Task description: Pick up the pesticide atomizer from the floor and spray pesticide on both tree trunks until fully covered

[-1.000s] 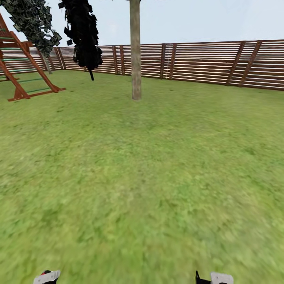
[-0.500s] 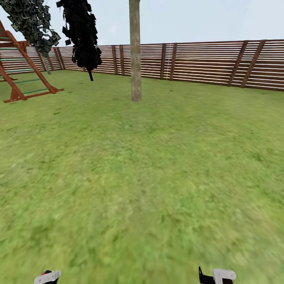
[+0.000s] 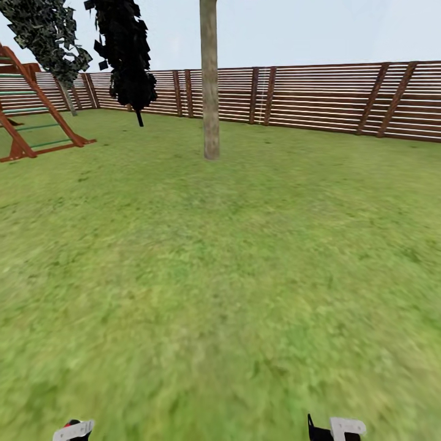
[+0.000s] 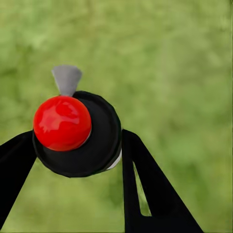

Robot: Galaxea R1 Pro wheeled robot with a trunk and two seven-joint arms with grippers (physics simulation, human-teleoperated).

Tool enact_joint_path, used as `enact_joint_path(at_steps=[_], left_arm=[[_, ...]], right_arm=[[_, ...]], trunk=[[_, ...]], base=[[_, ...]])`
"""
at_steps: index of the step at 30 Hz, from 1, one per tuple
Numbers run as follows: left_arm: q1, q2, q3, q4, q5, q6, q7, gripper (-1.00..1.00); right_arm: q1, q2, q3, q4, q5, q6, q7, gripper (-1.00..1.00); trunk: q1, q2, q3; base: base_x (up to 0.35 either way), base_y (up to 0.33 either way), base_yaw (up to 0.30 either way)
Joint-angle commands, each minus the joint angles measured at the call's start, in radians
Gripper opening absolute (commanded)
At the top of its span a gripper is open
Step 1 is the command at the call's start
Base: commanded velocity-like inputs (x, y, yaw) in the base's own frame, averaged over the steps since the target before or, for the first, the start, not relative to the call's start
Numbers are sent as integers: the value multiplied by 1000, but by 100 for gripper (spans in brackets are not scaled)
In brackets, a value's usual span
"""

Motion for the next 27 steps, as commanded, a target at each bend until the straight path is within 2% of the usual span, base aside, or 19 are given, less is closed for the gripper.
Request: enact_joint_path(at_steps=[1, 27], left_arm=[[0, 1, 0, 0, 0, 0, 0, -100], [0, 1, 0, 0, 0, 0, 0, -100]], right_arm=[[0, 0, 0, 0, 0, 0, 0, 100], [0, 0, 0, 1, 0, -1, 0, 100]], trunk=[[0, 0, 0], [0, 0, 0]], base=[[343, 0, 0], [343, 0, 0]])
